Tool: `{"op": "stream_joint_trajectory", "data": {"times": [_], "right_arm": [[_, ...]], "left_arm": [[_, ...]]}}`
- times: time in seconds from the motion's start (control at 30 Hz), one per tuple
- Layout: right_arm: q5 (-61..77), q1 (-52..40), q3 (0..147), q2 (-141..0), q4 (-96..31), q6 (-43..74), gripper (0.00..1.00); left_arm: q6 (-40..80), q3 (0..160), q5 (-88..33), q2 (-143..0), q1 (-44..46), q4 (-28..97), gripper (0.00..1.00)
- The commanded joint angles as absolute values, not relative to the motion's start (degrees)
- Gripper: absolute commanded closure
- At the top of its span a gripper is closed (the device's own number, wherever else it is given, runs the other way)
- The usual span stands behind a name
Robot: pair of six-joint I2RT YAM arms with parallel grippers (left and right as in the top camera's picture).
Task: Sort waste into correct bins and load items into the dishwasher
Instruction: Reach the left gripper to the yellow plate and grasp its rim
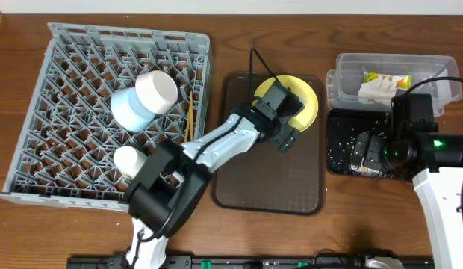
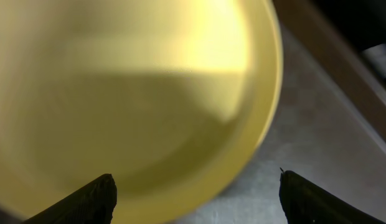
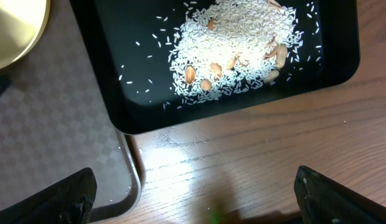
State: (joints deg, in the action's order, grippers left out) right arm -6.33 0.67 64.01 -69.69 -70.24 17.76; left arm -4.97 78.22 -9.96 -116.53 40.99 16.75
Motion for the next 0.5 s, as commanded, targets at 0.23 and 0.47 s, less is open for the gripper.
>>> {"op": "stream_joint_trajectory", "data": {"times": [0.23,0.47], "right_arm": [[-7.0,1.5,64.8,-69.5,-70.2,18.0,0.01],[-7.0,1.5,64.8,-69.5,-70.1,18.0,0.01]], "left_arm": [[-5.3,78.5,-10.1,-119.5,41.3,23.3,0.41],[-3.7,78.5,-10.1,-118.9,43.6,30.9,0.63]]}}
